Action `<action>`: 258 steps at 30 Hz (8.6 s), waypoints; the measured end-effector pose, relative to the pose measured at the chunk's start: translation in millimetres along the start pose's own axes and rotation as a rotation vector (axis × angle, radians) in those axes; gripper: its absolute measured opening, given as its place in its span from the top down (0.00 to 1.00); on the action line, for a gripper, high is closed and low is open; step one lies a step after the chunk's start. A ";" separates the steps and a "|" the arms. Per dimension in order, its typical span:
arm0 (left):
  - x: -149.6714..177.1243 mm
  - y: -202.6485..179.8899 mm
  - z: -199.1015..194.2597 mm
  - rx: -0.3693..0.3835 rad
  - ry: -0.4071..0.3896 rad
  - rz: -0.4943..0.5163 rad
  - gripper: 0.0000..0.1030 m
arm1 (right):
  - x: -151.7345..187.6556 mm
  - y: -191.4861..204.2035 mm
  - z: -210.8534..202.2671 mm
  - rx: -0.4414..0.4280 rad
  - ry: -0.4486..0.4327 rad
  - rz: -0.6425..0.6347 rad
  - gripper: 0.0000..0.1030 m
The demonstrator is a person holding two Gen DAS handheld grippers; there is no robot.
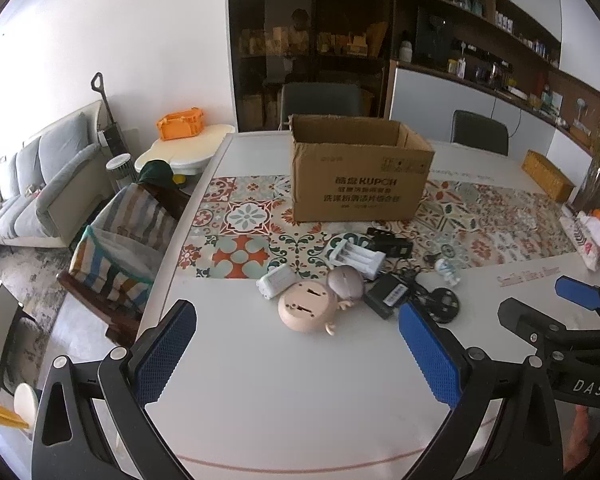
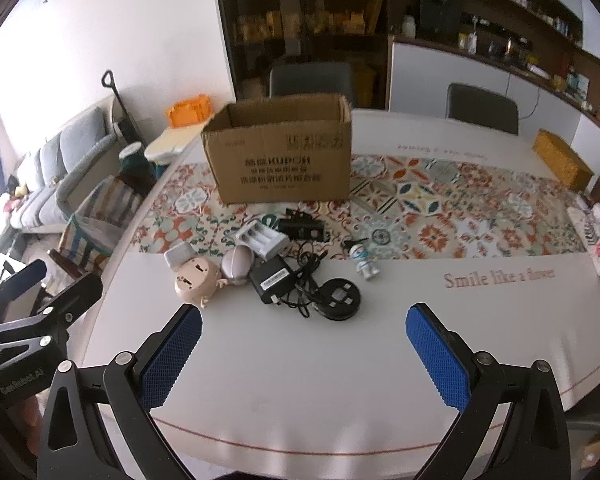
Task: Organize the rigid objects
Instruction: 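Move the left gripper to the pink round toy and close on it, then lift the pink toy with the left gripper while the right gripper grasps the black round cable reel, then carry the pink toy and black reel over the cardboard box with both grippers, then lower both items into the box and open both grippers, then grasp the white square charger with the left gripper while the right gripper approaches the silver egg gadget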
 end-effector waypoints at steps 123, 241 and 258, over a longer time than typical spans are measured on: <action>39.3 -27.5 168.0 0.091 0.345 -0.169 0.28 | 5.1 12.8 200.3 -0.126 0.359 -0.337 0.41; -248.0 25.3 228.8 0.096 0.354 0.027 0.19 | -273.9 25.6 189.8 -0.074 0.197 -0.032 0.38; -214.7 50.3 153.9 0.039 0.263 -0.063 0.17 | -243.1 43.2 124.5 -0.125 0.074 -0.049 0.29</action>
Point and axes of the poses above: each gripper's, at about its wrist camera, not at the fingertips, and z roughly the way its jaws point, y to its left, x to its underside, the point moved 1 cm from there along z, roughly the way its jaws point, and after that the axes turned 14 degrees about x, right-handed, at the moved point
